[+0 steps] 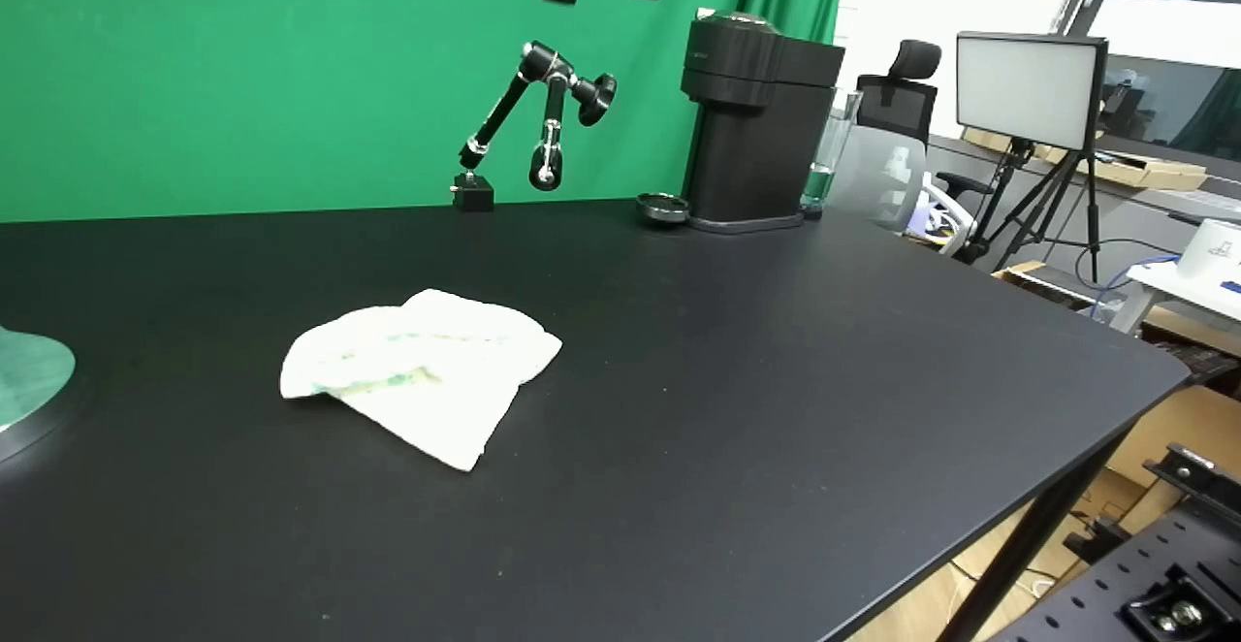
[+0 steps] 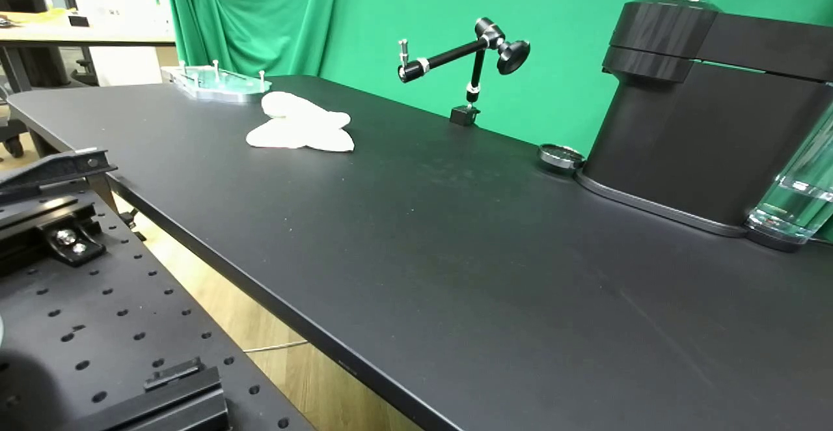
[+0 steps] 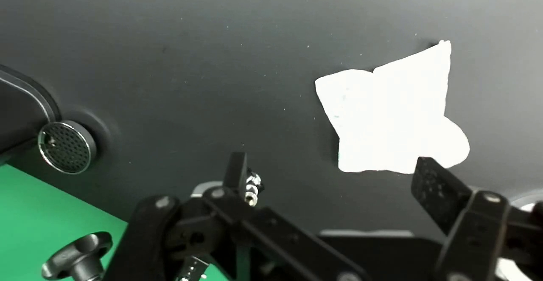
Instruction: Hang the towel on the black clamp stand on the table
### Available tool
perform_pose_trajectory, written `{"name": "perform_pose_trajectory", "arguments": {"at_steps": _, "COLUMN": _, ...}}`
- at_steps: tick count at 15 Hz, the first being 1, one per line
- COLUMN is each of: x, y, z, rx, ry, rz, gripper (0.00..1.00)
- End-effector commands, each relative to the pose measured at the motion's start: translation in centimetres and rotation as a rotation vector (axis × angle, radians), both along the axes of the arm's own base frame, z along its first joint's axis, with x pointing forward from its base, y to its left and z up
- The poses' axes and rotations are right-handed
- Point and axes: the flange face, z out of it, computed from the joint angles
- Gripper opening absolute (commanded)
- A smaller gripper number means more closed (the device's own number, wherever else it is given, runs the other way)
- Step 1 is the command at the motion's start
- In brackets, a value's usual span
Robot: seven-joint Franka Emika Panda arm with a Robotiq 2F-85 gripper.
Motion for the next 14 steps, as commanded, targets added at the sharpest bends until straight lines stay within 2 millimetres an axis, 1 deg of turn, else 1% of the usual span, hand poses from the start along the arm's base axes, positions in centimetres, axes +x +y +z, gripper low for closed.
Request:
{"name": "perform_pose_trajectory", "arguments": {"at_steps": 1, "x": 1.5, "y": 2.2, "z": -6.0, "rx": -0.056, "ry": -0.042, "rz": 0.124, "gripper": 1.00}}
{"name": "perform_pose_trajectory", "arguments": {"at_steps": 3, "x": 1.9, "y": 3.7, "z": -8.7, "rx": -0.080, "ry": -0.071, "rz": 0.185, "gripper": 1.00}}
{"name": "perform_pose_trajectory", "arguments": {"at_steps": 7, "x": 1.6, "y": 6.7, "z": -13.1, "rx": -0.073, "ry": -0.088, "rz": 0.270, "gripper": 1.00}}
{"name": "perform_pose_trajectory", "arguments": {"at_steps": 10, "x": 1.0, "y": 8.9, "z": -15.2, "rx": -0.054, "ry": -0.073, "rz": 0.320, "gripper": 1.00}}
{"name": "perform_pose_trajectory", "arguments": {"at_steps": 14, "x": -0.1, "y": 10.8, "z": -17.6, "rx": -0.034, "ry": -0.026, "rz": 0.354, "gripper": 1.00}}
